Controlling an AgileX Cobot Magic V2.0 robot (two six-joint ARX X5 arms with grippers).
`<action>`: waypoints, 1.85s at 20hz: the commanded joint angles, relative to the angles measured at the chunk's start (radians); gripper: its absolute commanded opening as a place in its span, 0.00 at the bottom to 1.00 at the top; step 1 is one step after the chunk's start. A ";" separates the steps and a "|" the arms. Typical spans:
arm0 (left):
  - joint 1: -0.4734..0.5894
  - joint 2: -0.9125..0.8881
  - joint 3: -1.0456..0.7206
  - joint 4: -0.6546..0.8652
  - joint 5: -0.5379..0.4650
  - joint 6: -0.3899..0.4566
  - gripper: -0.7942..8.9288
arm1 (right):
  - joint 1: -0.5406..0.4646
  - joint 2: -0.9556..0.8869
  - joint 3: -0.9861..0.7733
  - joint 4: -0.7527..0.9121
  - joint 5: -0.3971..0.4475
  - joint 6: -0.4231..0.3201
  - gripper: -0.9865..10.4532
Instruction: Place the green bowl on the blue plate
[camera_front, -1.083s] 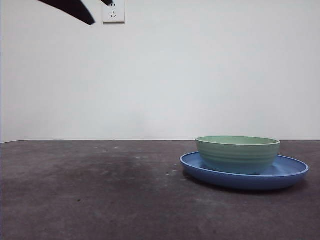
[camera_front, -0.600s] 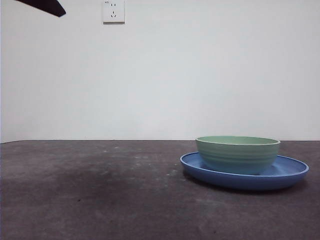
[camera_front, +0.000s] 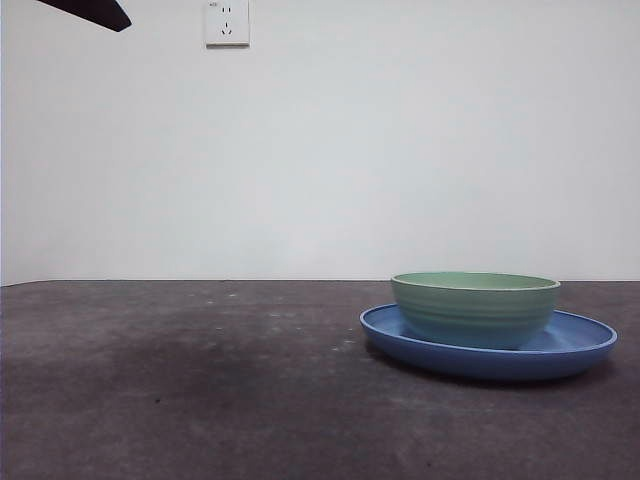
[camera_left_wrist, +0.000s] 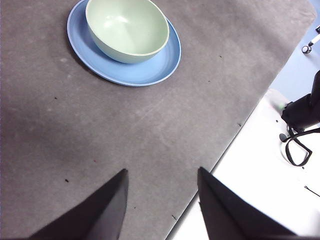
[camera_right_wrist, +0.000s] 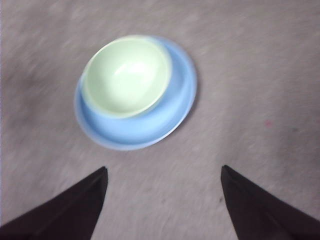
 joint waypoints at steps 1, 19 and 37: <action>-0.008 0.007 0.007 0.004 0.005 0.016 0.31 | -0.008 0.069 -0.046 0.072 -0.004 0.051 0.40; -0.008 0.007 0.007 -0.011 0.005 0.019 0.31 | -0.130 0.738 -0.195 0.682 -0.227 0.061 0.33; -0.008 0.007 0.007 -0.011 0.005 0.019 0.31 | -0.128 0.879 -0.193 0.848 -0.278 0.101 0.09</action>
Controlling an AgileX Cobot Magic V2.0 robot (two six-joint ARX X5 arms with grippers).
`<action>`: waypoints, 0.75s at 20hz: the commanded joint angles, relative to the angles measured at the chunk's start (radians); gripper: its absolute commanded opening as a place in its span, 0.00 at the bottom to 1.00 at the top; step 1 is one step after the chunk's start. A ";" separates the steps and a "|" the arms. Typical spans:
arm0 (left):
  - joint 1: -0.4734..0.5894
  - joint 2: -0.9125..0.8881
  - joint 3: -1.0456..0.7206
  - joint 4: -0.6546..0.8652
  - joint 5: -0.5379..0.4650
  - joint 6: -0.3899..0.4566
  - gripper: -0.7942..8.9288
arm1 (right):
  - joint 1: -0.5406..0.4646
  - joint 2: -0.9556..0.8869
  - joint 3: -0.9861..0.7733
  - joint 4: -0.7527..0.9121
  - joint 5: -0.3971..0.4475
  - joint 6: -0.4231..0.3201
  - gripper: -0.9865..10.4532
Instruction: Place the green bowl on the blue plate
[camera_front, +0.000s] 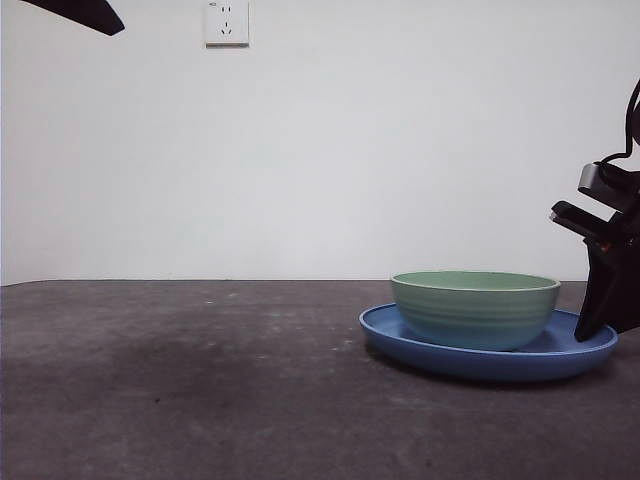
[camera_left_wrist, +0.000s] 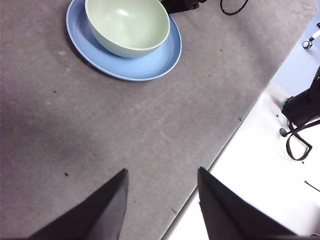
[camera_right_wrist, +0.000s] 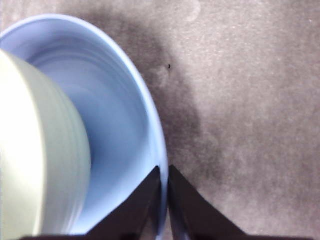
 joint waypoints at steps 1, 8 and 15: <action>-0.008 0.007 0.007 0.010 0.005 0.012 0.31 | 0.002 -0.023 0.012 0.013 -0.006 0.015 0.09; -0.008 0.007 0.007 0.011 0.005 0.013 0.31 | 0.019 -0.140 0.012 0.030 -0.090 0.115 0.09; -0.008 0.007 0.007 0.011 0.005 0.012 0.31 | 0.175 -0.145 0.012 0.101 -0.064 0.213 0.09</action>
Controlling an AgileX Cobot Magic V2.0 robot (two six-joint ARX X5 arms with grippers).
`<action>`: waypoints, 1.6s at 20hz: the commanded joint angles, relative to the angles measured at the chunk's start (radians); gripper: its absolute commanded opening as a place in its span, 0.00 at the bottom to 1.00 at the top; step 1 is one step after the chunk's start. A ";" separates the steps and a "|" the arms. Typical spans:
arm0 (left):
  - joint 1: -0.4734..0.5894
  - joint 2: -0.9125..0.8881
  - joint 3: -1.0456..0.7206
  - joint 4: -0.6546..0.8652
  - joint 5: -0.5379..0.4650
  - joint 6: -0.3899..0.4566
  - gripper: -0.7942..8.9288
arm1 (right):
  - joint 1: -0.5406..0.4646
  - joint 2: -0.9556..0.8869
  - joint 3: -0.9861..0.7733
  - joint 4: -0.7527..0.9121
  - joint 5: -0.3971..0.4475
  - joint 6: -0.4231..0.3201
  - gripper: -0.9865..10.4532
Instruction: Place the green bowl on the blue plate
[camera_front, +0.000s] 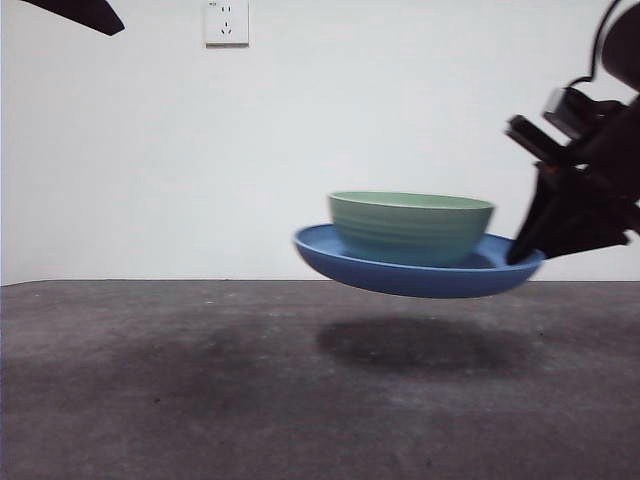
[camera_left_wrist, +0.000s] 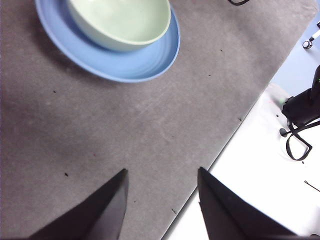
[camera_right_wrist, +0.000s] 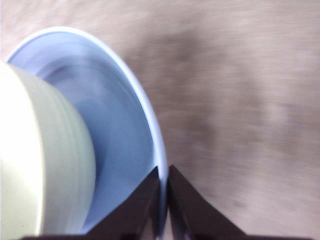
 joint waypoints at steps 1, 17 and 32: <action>-0.008 0.007 0.007 0.011 0.005 0.012 0.31 | 0.071 0.008 0.012 0.045 0.026 0.060 0.09; -0.008 0.007 0.007 0.010 0.005 0.012 0.31 | 0.262 0.290 0.135 0.158 0.129 0.158 0.09; -0.008 0.007 0.007 0.007 0.005 0.013 0.31 | 0.273 0.310 0.150 0.114 0.152 0.153 0.28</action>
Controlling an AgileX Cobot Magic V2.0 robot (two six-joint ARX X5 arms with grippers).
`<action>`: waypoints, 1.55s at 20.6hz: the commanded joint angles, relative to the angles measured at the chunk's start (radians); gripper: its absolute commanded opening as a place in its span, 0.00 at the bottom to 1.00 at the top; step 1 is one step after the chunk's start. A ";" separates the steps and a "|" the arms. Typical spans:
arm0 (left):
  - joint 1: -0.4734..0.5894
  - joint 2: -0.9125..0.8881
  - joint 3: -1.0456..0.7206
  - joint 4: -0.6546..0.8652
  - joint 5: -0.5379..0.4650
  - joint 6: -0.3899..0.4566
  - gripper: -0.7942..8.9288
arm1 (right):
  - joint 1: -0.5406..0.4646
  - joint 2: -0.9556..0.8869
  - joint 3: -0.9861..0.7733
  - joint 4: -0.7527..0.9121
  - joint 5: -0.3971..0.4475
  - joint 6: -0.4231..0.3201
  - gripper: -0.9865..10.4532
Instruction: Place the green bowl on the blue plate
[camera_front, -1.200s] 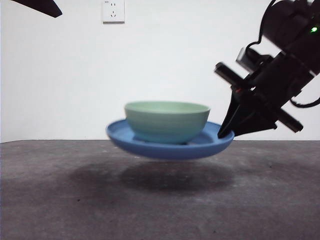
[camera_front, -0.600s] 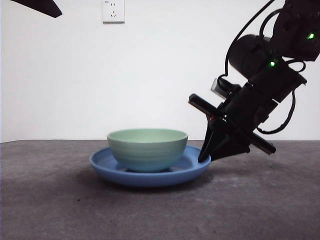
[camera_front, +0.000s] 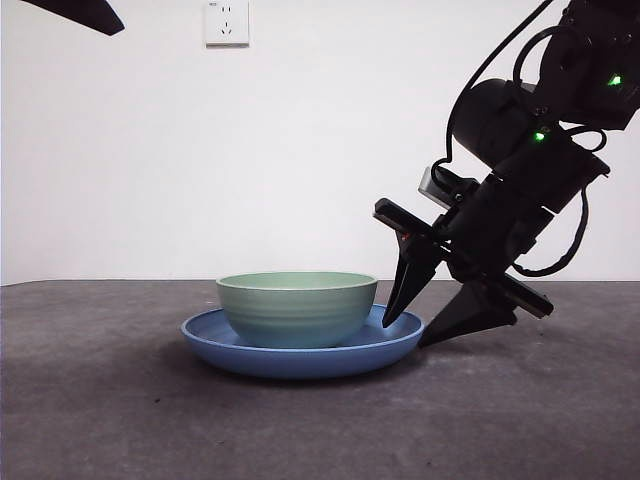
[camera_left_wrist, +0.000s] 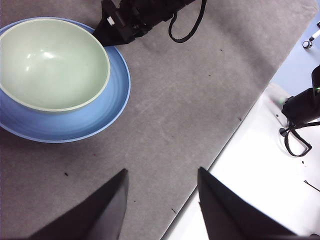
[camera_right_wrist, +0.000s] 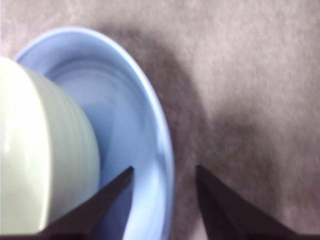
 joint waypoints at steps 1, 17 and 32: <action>-0.008 0.007 0.007 0.008 0.005 0.012 0.31 | 0.005 -0.027 0.020 -0.021 0.012 0.008 0.28; -0.008 0.007 0.007 0.008 0.005 0.012 0.31 | 0.048 -0.765 0.021 -0.663 -0.029 -0.341 0.28; -0.008 0.007 0.007 0.004 0.005 0.012 0.31 | 0.084 -1.036 0.021 -0.906 -0.082 -0.362 0.28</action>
